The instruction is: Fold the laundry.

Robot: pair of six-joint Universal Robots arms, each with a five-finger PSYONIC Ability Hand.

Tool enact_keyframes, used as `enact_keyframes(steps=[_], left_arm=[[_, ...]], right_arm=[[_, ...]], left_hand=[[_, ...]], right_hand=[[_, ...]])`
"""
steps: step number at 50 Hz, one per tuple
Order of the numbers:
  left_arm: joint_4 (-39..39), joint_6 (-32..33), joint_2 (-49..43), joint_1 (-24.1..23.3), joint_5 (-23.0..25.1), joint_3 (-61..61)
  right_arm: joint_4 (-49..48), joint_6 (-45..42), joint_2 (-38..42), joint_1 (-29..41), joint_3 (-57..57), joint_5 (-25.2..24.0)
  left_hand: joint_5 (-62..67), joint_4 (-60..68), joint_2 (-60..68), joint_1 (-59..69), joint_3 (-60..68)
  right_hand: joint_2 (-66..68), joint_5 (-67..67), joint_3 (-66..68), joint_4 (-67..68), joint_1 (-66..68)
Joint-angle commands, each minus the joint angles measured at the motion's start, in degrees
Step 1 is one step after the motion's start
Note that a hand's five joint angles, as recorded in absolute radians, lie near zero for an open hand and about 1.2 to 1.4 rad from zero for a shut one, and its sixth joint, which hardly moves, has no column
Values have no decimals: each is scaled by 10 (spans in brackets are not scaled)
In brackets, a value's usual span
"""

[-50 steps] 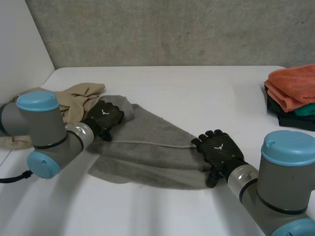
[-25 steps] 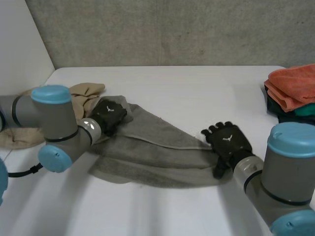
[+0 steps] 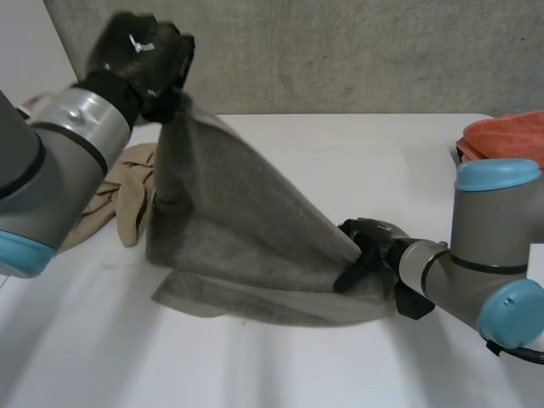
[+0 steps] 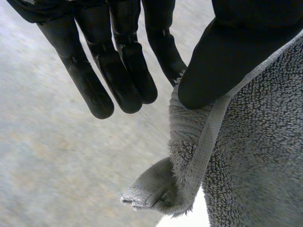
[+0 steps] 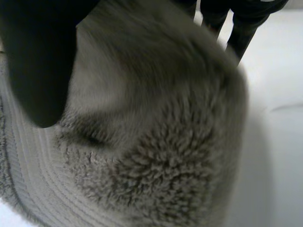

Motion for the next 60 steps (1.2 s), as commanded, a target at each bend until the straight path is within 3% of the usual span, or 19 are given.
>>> enact_keyframes(steps=[1, 3, 6, 11, 17, 26, 32, 37, 41, 45, 51, 60], left_arm=[[2, 4, 31, -2, -21, 25], [2, 4, 38, -2, -21, 23], [-1, 4, 53, 0, -22, 15], [-4, 3, 79, 1, -22, -5], [-2, 1, 114, 5, -21, -43], [3, 4, 95, 23, -17, -120], [45, 11, -30, 23, -20, -116], [128, 41, -123, 19, -25, 8], [201, 69, -150, 17, -28, 114], [291, 72, -149, 10, -36, 205], [321, 70, -138, -10, -59, 199], [324, 56, -49, -14, -60, -40]], right_arm=[[-11, -3, 25, 1, -48, 92], [-33, -39, -17, -6, -49, 125], [-51, -121, -87, -6, -44, 127], [-60, -367, -224, -10, -48, 127], [-42, -510, -280, -2, -88, 144], [102, -556, -247, 0, -112, 149], [138, -587, -141, -5, -137, 155], [69, -589, -51, -2, -237, 164], [-58, -592, -1, -4, -348, 188], [-194, -604, 0, -7, -387, 212], [-331, -607, -39, 0, -314, 199], [-315, -600, -111, -7, -77, 165]], left_hand=[[134, 114, 114, 158, 117], [134, 114, 114, 158, 117], [134, 114, 114, 158, 117], [134, 114, 114, 158, 117], [134, 114, 114, 158, 117], [134, 114, 114, 158, 117], [134, 114, 114, 158, 117], [134, 114, 114, 158, 117], [134, 114, 114, 158, 117], [134, 114, 114, 158, 117], [134, 114, 114, 158, 117], [134, 114, 114, 158, 117]], right_hand=[[546, 545, 548, 548, 545], [546, 545, 548, 548, 545], [546, 545, 548, 548, 545], [546, 545, 548, 548, 545], [546, 545, 548, 548, 545], [546, 545, 548, 548, 545], [546, 545, 548, 548, 545], [546, 545, 548, 548, 545], [546, 545, 548, 548, 545], [546, 545, 548, 548, 545], [546, 545, 548, 548, 545], [546, 545, 548, 548, 545]])
